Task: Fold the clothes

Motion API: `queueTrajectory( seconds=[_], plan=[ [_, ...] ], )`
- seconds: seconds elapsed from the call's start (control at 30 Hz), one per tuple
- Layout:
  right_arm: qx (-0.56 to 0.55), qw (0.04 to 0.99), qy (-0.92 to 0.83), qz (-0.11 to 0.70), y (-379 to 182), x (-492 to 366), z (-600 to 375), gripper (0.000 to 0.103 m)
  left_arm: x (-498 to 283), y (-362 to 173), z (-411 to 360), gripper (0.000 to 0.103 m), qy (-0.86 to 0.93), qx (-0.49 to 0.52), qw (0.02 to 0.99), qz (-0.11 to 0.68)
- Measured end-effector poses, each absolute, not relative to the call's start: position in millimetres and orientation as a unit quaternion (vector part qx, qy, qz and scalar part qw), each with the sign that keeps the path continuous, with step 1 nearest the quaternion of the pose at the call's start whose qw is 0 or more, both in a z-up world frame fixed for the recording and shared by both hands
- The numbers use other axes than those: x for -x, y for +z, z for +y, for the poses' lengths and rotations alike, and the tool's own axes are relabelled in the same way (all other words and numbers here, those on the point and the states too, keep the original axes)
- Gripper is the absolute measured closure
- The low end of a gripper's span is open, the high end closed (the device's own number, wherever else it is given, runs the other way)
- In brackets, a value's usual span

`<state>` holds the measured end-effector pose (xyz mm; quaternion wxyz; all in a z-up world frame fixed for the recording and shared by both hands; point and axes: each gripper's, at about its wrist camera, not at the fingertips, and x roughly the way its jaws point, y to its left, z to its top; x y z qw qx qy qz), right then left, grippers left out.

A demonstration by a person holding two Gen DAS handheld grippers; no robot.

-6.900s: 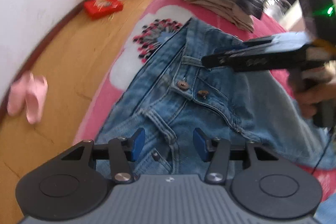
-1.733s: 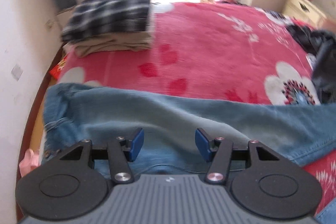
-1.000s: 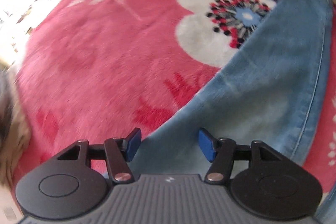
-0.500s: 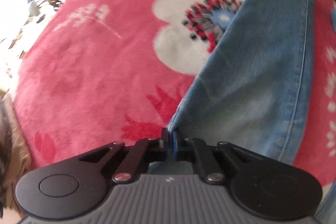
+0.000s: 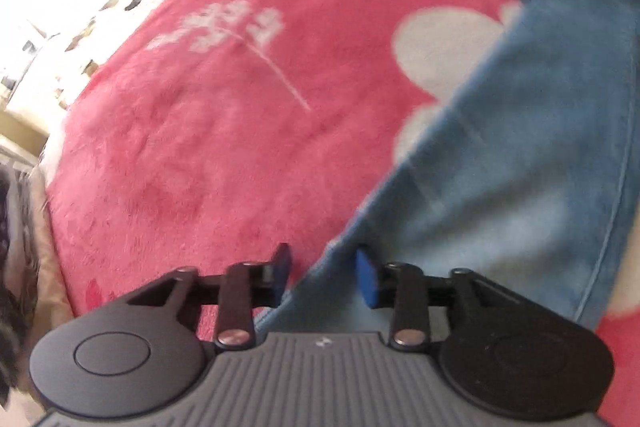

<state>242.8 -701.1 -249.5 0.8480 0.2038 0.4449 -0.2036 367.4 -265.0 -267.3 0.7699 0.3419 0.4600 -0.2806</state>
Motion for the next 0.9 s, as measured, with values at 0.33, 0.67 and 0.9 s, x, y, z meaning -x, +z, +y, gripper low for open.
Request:
queueTrajectory(
  seconds=[0.33, 0.67, 0.9],
  plan=[
    [-0.258, 0.872, -0.21, 0.358, -176, -122, -672, 0.057, -318, -178, -118, 0.035, -0.174, -0.174, 0.838, 0.486],
    [-0.385, 0.769, -0.277, 0.429, -199, 34, -621, 0.052, -183, -132, 126, 0.03, 0.104, 0.036, 0.832, 0.544],
    [-0.541, 0.683, -0.296, 0.391, -217, 96, -591, 0.052, -78, -150, 199, 0.028, 0.177, 0.17, 0.788, 0.565]
  ],
)
